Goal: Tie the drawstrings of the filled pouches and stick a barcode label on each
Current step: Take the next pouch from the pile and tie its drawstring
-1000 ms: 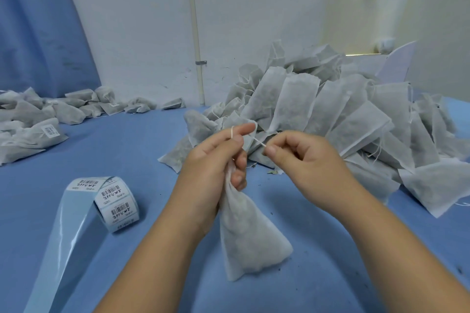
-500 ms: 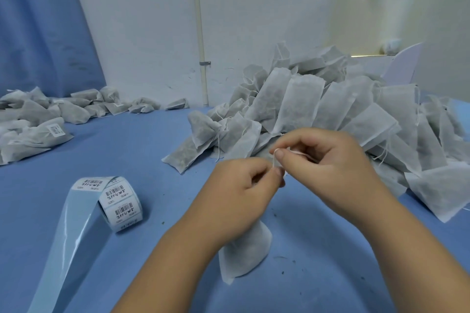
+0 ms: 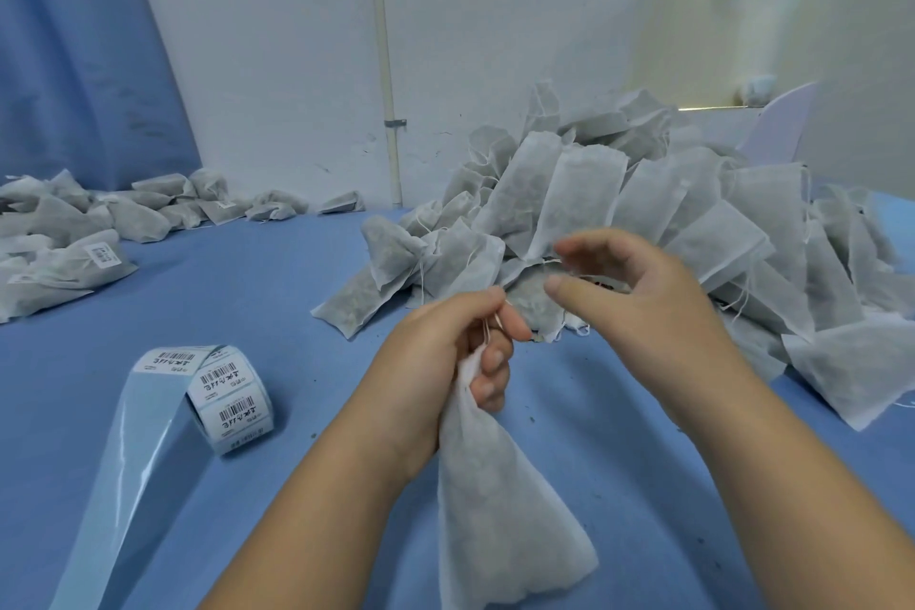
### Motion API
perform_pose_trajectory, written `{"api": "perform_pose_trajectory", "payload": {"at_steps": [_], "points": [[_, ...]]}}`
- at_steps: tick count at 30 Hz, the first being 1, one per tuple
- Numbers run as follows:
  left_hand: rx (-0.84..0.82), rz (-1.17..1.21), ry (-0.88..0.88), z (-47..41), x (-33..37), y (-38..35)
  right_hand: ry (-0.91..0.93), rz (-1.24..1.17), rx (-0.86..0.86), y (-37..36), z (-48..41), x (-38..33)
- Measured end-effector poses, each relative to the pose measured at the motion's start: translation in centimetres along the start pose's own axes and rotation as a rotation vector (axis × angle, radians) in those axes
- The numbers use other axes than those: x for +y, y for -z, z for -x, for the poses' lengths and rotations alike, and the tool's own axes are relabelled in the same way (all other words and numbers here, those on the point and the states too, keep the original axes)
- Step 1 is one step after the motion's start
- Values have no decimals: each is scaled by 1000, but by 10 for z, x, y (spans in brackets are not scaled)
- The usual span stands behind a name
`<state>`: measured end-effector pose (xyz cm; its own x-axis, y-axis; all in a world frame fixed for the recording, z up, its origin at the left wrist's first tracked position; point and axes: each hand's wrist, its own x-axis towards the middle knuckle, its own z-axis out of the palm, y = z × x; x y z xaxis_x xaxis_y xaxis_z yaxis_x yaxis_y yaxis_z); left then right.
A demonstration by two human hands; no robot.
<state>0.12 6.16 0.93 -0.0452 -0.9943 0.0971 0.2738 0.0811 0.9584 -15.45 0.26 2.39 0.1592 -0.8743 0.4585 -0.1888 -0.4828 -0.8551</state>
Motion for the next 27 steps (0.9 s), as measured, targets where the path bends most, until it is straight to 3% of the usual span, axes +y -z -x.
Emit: {"api": "perform_pose_trajectory", "payload": {"at_steps": [3,6,23,27], "points": [[-8,75,20,-3,-1,2,47,-135,-159,-1,6,-9],[-27,75,30,-3,-2,4,72,-115,-378,-4,11,-14],[-88,-170,24,-1,-1,8,-11,38,-401,-5,8,-4],[-31,-221,48,1,1,9,-31,67,-406,-7,8,-5]]}}
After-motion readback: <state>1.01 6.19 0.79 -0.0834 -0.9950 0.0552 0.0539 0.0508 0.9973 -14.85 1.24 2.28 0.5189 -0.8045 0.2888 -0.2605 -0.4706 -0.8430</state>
